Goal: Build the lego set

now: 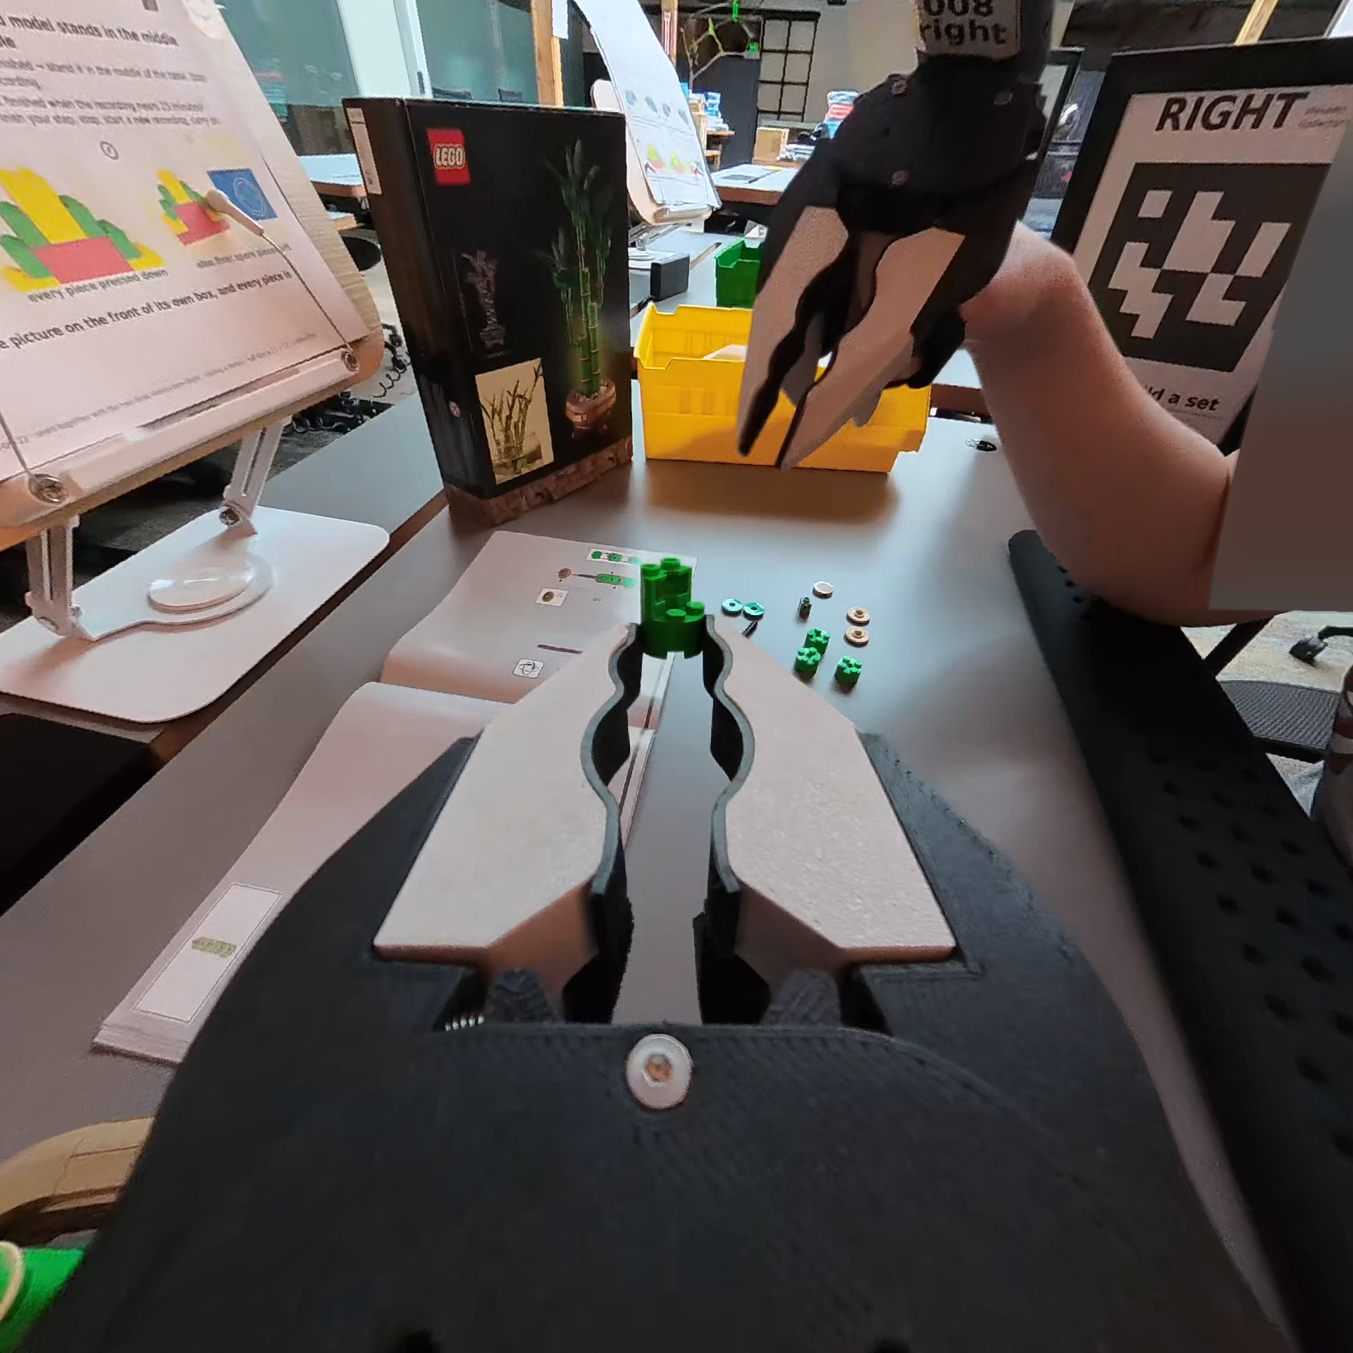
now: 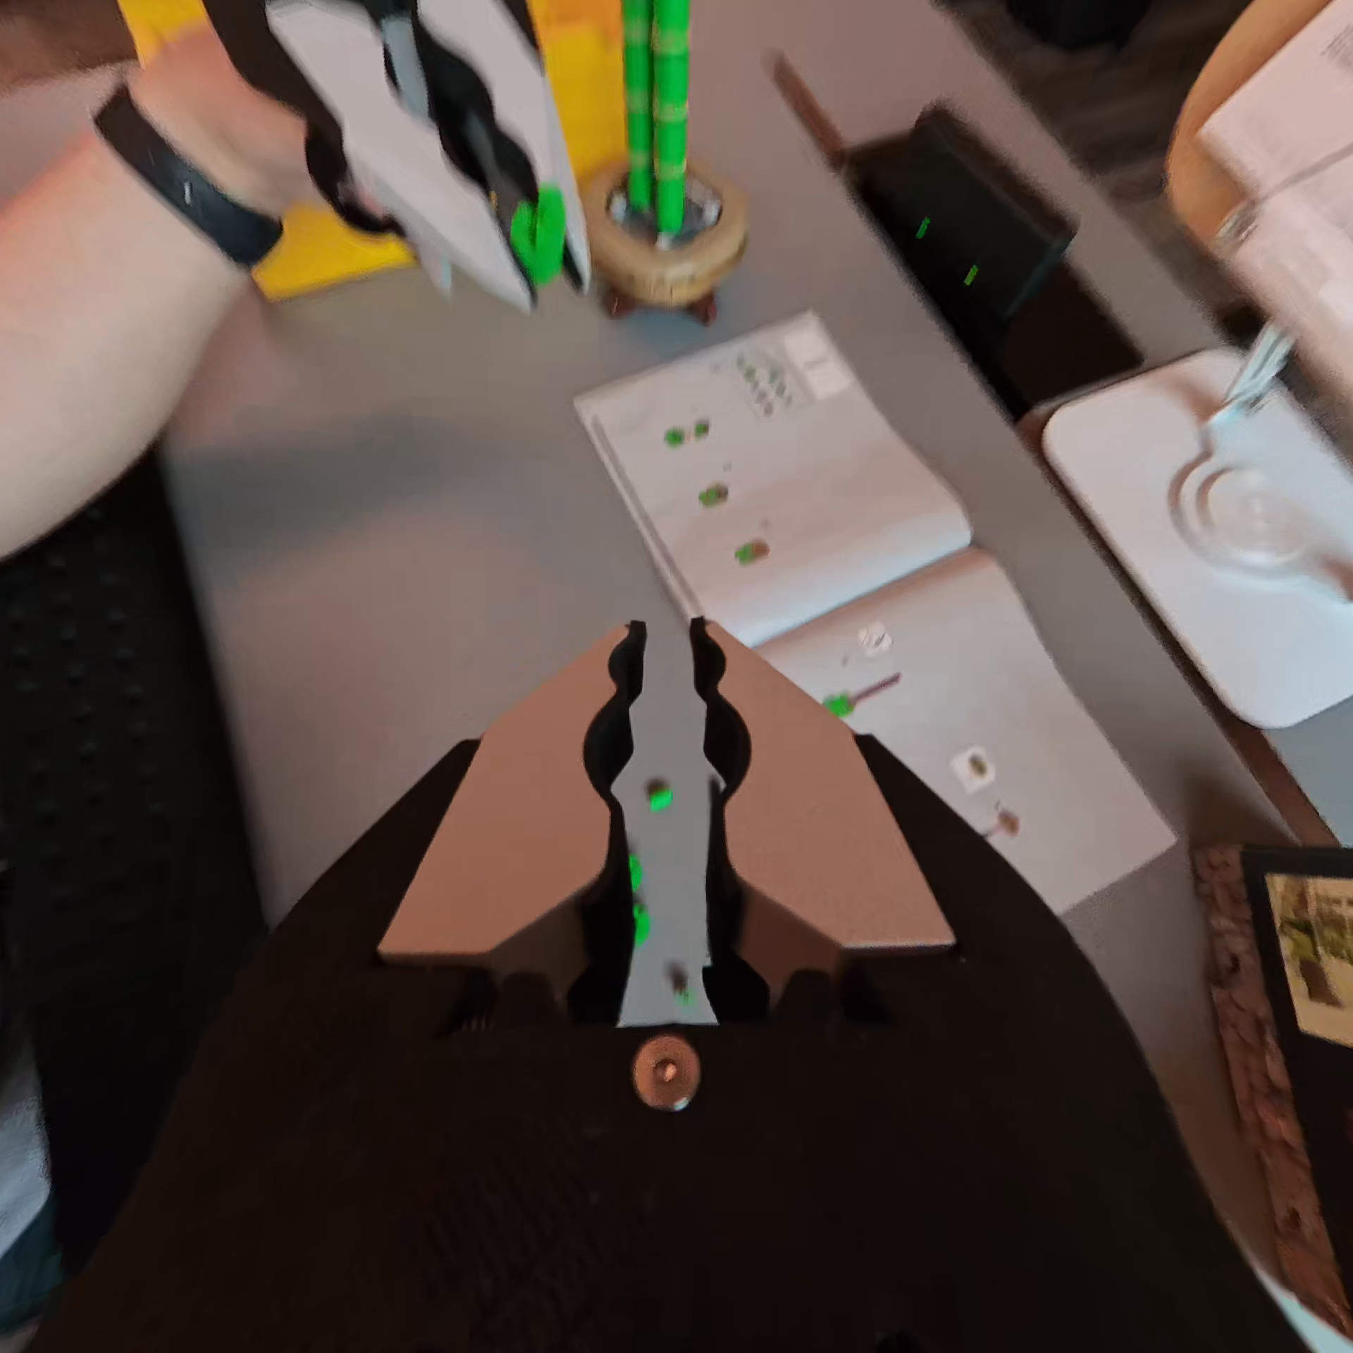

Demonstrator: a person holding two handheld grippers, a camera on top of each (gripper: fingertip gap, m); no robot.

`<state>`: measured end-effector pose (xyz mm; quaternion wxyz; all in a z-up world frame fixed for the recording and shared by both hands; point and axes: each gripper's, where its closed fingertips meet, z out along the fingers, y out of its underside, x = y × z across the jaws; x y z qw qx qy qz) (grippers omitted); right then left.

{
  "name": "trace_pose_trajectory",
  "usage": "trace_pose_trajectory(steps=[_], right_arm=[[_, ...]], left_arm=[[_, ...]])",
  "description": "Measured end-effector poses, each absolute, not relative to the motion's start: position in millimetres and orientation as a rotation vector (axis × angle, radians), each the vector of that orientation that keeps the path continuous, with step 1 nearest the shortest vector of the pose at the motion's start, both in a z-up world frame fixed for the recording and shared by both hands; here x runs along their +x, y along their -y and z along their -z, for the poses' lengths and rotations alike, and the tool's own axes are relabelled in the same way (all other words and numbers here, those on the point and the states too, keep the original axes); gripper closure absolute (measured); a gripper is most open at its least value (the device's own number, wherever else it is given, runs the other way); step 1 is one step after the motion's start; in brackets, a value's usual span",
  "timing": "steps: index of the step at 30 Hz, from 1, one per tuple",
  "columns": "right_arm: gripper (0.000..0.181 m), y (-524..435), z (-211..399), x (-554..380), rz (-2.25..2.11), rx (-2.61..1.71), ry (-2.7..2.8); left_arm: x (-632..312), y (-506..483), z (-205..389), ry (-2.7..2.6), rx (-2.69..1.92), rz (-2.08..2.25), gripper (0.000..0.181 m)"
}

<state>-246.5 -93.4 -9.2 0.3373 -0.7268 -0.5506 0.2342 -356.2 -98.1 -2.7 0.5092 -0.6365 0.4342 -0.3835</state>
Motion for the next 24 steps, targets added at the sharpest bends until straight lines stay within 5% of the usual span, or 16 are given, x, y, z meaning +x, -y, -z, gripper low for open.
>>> trace_pose_trajectory(steps=[10,24], right_arm=[[0.173,100,107,-165,-0.433,-2.344,1.665],[0.179,94,147,-213,-0.539,-2.756,1.272]], left_arm=[[-346,102,9,-1.096,-1.550,0.933,0.167],[-346,104,13,-1.119,-1.583,0.920,0.167]])
